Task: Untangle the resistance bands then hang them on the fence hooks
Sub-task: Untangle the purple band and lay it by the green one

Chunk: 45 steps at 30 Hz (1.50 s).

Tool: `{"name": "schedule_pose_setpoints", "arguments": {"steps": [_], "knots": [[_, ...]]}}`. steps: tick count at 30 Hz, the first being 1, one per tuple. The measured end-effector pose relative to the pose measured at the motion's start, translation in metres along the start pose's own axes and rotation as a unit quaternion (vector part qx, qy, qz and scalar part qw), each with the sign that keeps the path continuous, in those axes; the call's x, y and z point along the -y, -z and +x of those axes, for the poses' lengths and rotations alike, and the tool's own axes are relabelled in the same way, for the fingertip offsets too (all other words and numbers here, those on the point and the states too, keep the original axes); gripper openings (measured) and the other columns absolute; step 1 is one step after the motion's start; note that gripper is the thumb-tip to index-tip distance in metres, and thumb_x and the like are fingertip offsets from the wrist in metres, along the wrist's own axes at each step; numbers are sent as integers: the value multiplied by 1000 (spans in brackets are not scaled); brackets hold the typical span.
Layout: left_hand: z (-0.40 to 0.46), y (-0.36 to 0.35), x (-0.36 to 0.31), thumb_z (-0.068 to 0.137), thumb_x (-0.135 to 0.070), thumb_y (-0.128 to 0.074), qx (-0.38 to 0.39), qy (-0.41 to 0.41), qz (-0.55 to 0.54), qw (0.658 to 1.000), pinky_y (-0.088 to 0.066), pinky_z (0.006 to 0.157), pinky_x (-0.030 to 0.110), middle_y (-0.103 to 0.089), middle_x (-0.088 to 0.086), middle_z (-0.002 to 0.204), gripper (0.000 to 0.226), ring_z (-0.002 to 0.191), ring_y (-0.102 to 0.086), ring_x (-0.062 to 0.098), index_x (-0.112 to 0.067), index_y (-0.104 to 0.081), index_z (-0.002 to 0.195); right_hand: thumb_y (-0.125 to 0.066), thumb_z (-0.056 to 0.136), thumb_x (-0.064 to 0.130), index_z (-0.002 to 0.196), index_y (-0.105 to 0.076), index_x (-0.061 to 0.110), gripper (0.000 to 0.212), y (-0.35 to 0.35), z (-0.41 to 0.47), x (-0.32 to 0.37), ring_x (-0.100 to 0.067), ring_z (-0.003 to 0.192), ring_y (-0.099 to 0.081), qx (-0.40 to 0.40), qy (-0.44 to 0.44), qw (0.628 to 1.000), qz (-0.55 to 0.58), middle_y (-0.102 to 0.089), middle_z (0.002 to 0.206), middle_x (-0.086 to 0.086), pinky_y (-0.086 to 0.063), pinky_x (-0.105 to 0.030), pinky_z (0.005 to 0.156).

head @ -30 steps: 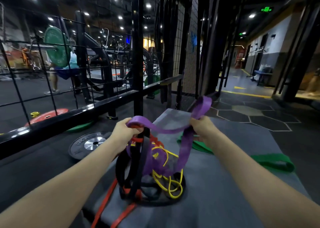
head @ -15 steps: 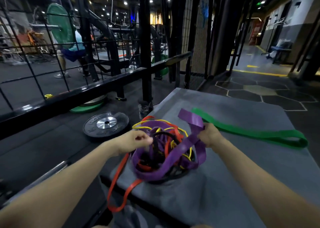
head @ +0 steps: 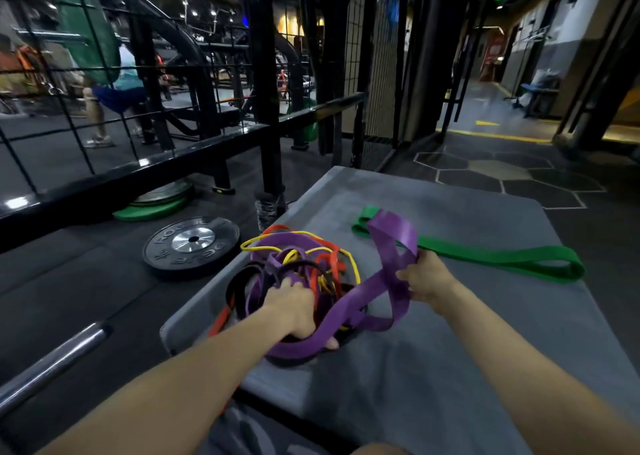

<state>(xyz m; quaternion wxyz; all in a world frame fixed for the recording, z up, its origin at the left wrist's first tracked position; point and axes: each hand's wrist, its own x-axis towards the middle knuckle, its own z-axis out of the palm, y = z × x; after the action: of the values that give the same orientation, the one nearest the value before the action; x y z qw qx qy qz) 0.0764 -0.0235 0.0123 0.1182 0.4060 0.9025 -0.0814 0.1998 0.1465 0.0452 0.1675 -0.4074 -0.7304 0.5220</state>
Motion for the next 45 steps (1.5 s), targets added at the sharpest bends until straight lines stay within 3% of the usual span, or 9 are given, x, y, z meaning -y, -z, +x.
{"name": "schedule_pose_setpoints", "arguments": {"steps": [6, 11, 20, 27, 31, 35, 38, 41, 45], "knots": [[-6, 4, -6, 82, -29, -56, -127, -27, -80, 988, -48, 78, 35, -66, 10, 102, 20, 101, -62, 32, -13, -60, 93, -45, 81, -11, 79, -54, 3, 16, 0, 2, -8, -35, 83, -60, -3, 7, 1000, -9, -61, 91, -22, -50, -63, 80], [8, 80, 33, 84, -24, -61, -232, -10, -346, 909, -29, 51, 32, -43, 3, 53, 34, 60, -45, 21, -14, -46, 55, -44, 80, -10, 86, -56, 2, 17, 7, 3, -3, -31, 82, -58, -18, 40, 997, -56, -60, 89, -19, -52, -50, 79], [8, 170, 88, 69, -27, -52, -360, 18, -585, 726, -39, 59, 33, -55, 10, 68, 18, 64, -50, 23, -10, -58, 71, -54, 85, 5, 105, -62, 4, 22, 29, 5, 5, -36, 103, -61, -58, 107, 956, -266, -66, 100, -20, -39, -32, 71], [7, 127, 90, 72, -18, -50, -325, 38, -623, 710, -41, 52, 27, -56, 6, 68, 4, 58, -51, 23, -17, -54, 72, -48, 84, 5, 100, -56, 13, 20, 54, 6, -37, -36, 94, -61, -100, 31, 915, -390, -62, 106, -19, -46, -38, 72], [6, 76, 73, 67, -14, -48, -252, 54, -654, 711, -33, 38, 15, -48, -1, 44, 6, 39, -46, 15, -13, -47, 62, -45, 85, 5, 112, -51, 5, 28, 43, 0, -46, -36, 104, -59, -18, 37, 892, -450, -60, 115, -20, -47, -38, 77], [2, 51, 71, 65, -14, -49, -222, 79, -672, 703, -27, 47, 26, -43, -1, 47, 11, 48, -37, 18, -15, -43, 56, -69, 75, 11, 127, -37, 5, 61, 38, -6, -17, -26, 109, -52, 144, 20, 842, -520, -48, 130, -15, -48, -31, 75], [-3, 46, 76, 61, -17, -49, -202, 97, -697, 681, -30, 48, 25, -46, -1, 44, 7, 43, -41, 19, -14, -45, 57, -72, 76, 25, 141, -21, 3, 86, 29, -13, 20, -29, 129, -35, 105, 96, 862, -486, -32, 142, -16, -36, -34, 102], [-6, 42, 80, 54, -23, -50, -185, 97, -724, 657, -34, 50, 25, -48, 4, 50, 12, 47, -43, 22, -13, -48, 60, -67, 82, 17, 133, -41, -2, 59, -10, -16, 41, -30, 121, -46, 66, 243, 915, -315, -49, 129, -19, -34, -33, 101], [-4, 35, 79, 75, -12, -49, -178, 74, -732, 654, -31, 46, 23, -47, -3, 43, 20, 43, -41, 16, -15, -47, 56, -57, 85, 10, 99, -63, -2, 20, -78, -2, 31, -33, 98, -58, 87, 278, 895, -338, -65, 102, -19, -41, -34, 82]]}}
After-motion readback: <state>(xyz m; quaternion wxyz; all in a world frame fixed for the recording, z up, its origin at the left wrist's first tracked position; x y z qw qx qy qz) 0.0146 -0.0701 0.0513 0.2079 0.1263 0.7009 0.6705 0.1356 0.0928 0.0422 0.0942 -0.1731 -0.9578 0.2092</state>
